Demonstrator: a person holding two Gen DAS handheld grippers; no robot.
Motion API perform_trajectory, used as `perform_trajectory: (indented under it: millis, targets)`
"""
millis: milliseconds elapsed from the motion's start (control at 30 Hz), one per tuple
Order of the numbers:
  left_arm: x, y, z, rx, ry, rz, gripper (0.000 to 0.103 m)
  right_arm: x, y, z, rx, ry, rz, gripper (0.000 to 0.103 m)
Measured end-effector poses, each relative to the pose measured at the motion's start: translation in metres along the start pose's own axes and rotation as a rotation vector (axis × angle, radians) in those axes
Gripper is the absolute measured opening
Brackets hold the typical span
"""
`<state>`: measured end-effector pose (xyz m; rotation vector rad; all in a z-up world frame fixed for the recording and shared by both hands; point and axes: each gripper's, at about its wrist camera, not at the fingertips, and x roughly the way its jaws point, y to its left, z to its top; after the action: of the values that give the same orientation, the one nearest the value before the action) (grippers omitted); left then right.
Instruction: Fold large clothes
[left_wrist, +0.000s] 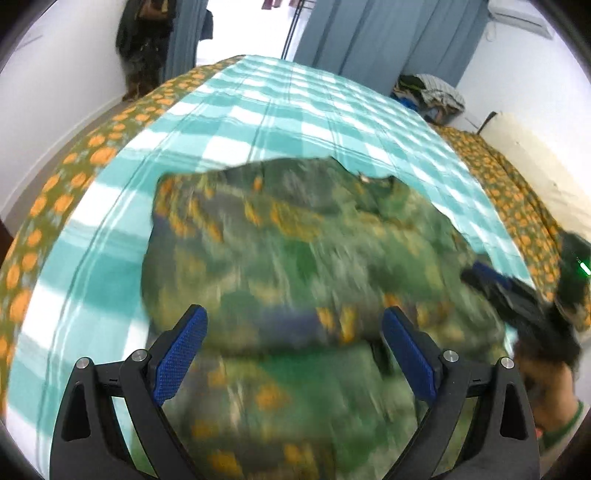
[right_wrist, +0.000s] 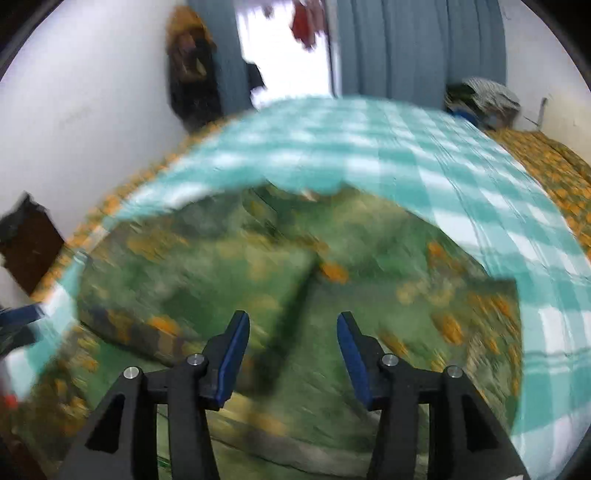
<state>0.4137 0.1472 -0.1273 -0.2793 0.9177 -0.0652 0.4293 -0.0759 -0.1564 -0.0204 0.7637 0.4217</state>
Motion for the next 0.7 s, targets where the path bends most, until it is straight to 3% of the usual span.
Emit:
perform_trajectory:
  millis: [67, 133, 167, 233, 267, 367, 500, 600, 700]
  targets:
    - [0.032, 0.005, 0.014, 0.002, 0.017, 0.023, 0.094, 0.013, 0.011, 0.005, -0.023, 0.028, 0.055, 0.051]
    - [0.062, 0.01, 0.017, 0.011, 0.034, 0.056, 0.092, 0.044, 0.021, 0.002, -0.037, 0.122, 0.114, 0.051]
    - [0.079, 0.012, 0.013, 0.022, 0.054, 0.076, 0.092, 0.067, 0.023, -0.005, -0.036, 0.199, 0.11, 0.051]
    - [0.104, 0.017, 0.003, 0.048, 0.111, 0.083, 0.092, 0.093, 0.02, -0.02, -0.024, 0.266, 0.076, 0.049]
    - [0.118, 0.018, -0.009, 0.092, 0.126, 0.098, 0.093, 0.095, 0.02, -0.027, -0.017, 0.253, 0.073, 0.049]
    - [0.122, 0.013, -0.025, 0.158, 0.052, 0.108, 0.098, 0.094, 0.019, -0.035, 0.003, 0.218, 0.073, 0.049]
    - [0.12, 0.008, -0.023, 0.171, 0.058, 0.123, 0.099, 0.096, 0.019, -0.039, 0.006, 0.196, 0.077, 0.049]
    - [0.101, -0.007, -0.015, 0.206, 0.073, 0.187, 0.097, 0.096, 0.02, -0.039, 0.01, 0.194, 0.081, 0.049]
    - [0.074, -0.02, 0.002, 0.214, 0.006, 0.125, 0.098, 0.099, 0.016, -0.036, 0.017, 0.189, 0.09, 0.049]
